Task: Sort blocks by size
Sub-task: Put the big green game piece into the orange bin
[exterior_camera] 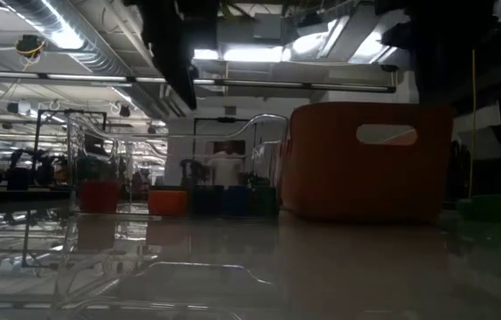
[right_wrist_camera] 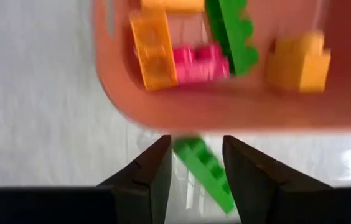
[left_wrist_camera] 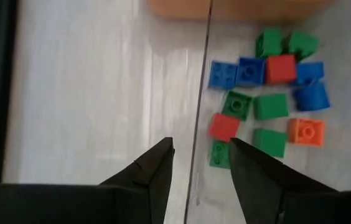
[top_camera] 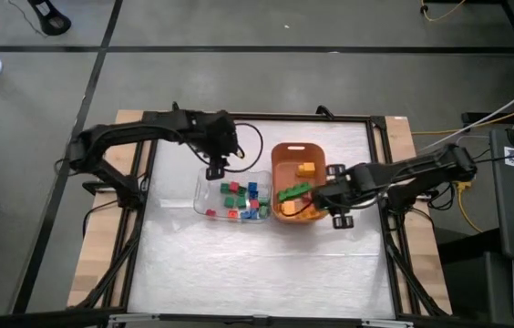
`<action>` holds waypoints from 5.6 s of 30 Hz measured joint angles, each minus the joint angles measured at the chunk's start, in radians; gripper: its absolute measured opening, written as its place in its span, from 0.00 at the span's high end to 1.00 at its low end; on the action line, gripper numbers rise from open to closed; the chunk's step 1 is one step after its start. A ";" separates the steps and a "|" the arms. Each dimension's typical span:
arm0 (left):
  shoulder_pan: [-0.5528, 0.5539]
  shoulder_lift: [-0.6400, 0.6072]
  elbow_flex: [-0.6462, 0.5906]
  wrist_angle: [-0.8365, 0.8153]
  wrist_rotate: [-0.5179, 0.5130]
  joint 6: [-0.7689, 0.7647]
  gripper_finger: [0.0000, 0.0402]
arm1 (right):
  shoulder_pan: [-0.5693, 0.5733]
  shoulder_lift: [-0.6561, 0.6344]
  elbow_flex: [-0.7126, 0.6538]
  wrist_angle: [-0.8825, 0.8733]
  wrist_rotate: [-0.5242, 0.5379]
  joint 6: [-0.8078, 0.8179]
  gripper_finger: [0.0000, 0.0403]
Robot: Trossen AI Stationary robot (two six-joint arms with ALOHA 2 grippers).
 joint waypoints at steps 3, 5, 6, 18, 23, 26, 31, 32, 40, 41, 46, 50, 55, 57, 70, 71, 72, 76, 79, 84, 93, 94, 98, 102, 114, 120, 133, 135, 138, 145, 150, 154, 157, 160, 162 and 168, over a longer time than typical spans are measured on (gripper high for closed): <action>0.001 -0.053 -0.009 0.009 -0.002 -0.025 0.64 | 0.000 -0.062 -0.084 -0.007 0.019 0.023 0.64; 0.001 -0.075 -0.015 0.018 -0.003 -0.039 0.64 | 0.000 -0.096 -0.142 -0.008 0.019 0.041 0.64; 0.001 -0.087 -0.020 0.028 -0.003 -0.045 0.64 | 0.000 -0.110 -0.169 -0.011 0.020 0.042 0.64; -0.019 -0.086 -0.026 0.039 -0.005 -0.101 0.64 | 0.000 -0.133 -0.487 0.075 0.020 -0.104 0.64; -0.043 -0.095 -0.026 0.043 -0.005 -0.082 0.64 | -0.040 -0.133 -0.559 0.135 0.017 -0.165 0.64; -0.061 -0.117 -0.026 0.049 -0.005 -0.072 0.64 | -0.096 -0.133 -0.552 0.182 0.023 -0.198 0.64; -0.086 -0.170 -0.040 0.049 -0.004 -0.077 0.64 | -0.203 -0.133 -0.554 0.184 0.014 -0.277 0.64; -0.090 -0.187 -0.053 0.049 -0.004 -0.079 0.64 | -0.222 -0.133 -0.554 0.184 -0.005 -0.290 0.64; -0.106 -0.344 -0.265 0.156 -0.004 -0.160 0.64 | -0.315 -0.133 -0.555 0.229 -0.057 -0.404 0.64; -0.106 -0.364 -0.291 0.169 -0.004 -0.170 0.64 | -0.317 -0.133 -0.555 0.229 -0.062 -0.405 0.64; -0.106 -0.481 -0.403 0.252 -0.004 -0.191 0.64 | -0.315 -0.133 -0.555 0.226 -0.078 -0.404 0.64; -0.105 -0.566 -0.454 0.275 -0.007 -0.222 0.64 | -0.315 -0.136 -0.555 0.220 -0.081 -0.368 0.64; -0.105 -0.640 -0.484 0.281 -0.008 -0.259 0.64 | -0.315 -0.195 -0.555 0.182 -0.072 -0.344 0.64; -0.105 -0.655 -0.484 0.290 -0.008 -0.271 0.64 | -0.315 -0.232 -0.555 0.168 -0.072 -0.343 0.64; -0.105 -0.652 -0.484 0.286 -0.009 -0.264 0.64 | -0.314 -0.308 -0.652 0.263 -0.020 -0.359 0.64; -0.105 -0.651 -0.484 0.285 -0.009 -0.267 0.64 | -0.314 -0.308 -0.649 0.274 -0.013 -0.356 0.64; -0.105 -0.651 -0.484 0.285 -0.009 -0.274 0.64 | -0.314 -0.309 -0.648 0.282 -0.011 -0.356 0.64; -0.105 -0.651 -0.484 0.285 -0.009 -0.282 0.64 | -0.314 -0.308 -0.648 0.285 -0.030 -0.375 0.64; -0.105 -0.651 -0.484 0.285 -0.009 -0.282 0.64 | -0.314 -0.305 -0.648 0.285 -0.037 -0.378 0.64; -0.105 -0.651 -0.484 0.285 -0.009 -0.282 0.64 | -0.314 -0.305 -0.648 0.283 -0.059 -0.388 0.64; -0.105 -0.651 -0.484 0.285 -0.009 -0.282 0.64 | -0.314 -0.305 -0.648 0.282 -0.090 -0.402 0.64; -0.105 -0.651 -0.484 0.285 -0.009 -0.282 0.64 | -0.314 -0.305 -0.648 0.282 -0.090 -0.402 0.64; -0.105 -0.651 -0.484 0.285 -0.009 -0.282 0.64 | -0.314 -0.298 -0.650 0.282 -0.090 -0.402 0.64; -0.105 -0.651 -0.483 0.284 -0.009 -0.282 0.64 | -0.314 -0.276 -0.650 0.283 -0.090 -0.403 0.64; -0.105 -0.651 -0.483 0.284 -0.009 -0.282 0.64 | -0.314 -0.165 -0.651 0.320 -0.080 -0.431 0.64; -0.105 -0.651 -0.483 0.284 -0.009 -0.282 0.64 | -0.314 -0.142 -0.661 0.332 -0.058 -0.430 0.64; -0.105 -0.651 -0.483 0.284 -0.009 -0.282 0.64 | -0.314 -0.142 -0.661 0.333 -0.064 -0.432 0.77; -0.105 -0.651 -0.483 0.284 -0.009 -0.282 0.64 | -0.314 -0.142 -0.661 0.332 -0.064 -0.432 0.81; -0.105 -0.651 -0.483 0.284 -0.009 -0.282 0.64 | -0.315 -0.143 -0.659 0.330 -0.066 -0.434 0.85; -0.105 -0.651 -0.483 0.284 -0.009 -0.282 0.64 | -0.315 -0.141 -0.626 0.268 -0.091 -0.390 0.82; -0.105 -0.651 -0.483 0.284 -0.009 -0.282 0.64 | -0.314 -0.141 -0.606 0.220 -0.116 -0.367 0.86; -0.105 -0.651 -0.483 0.284 -0.009 -0.282 0.64 | -0.314 -0.141 -0.604 0.221 -0.125 -0.366 0.95; -0.105 -0.651 -0.483 0.284 -0.009 -0.282 0.64 | -0.314 -0.141 -0.604 0.222 -0.129 -0.367 0.99; -0.105 -0.651 -0.483 0.284 -0.009 -0.282 0.64 | -0.314 -0.141 -0.604 0.222 -0.129 -0.367 0.97; -0.105 -0.651 -0.483 0.284 -0.009 -0.282 0.64 | -0.314 -0.141 -0.604 0.222 -0.133 -0.367 0.96; -0.105 -0.651 -0.483 0.284 -0.009 -0.282 0.64 | -0.314 -0.141 -0.604 0.221 -0.135 -0.367 0.99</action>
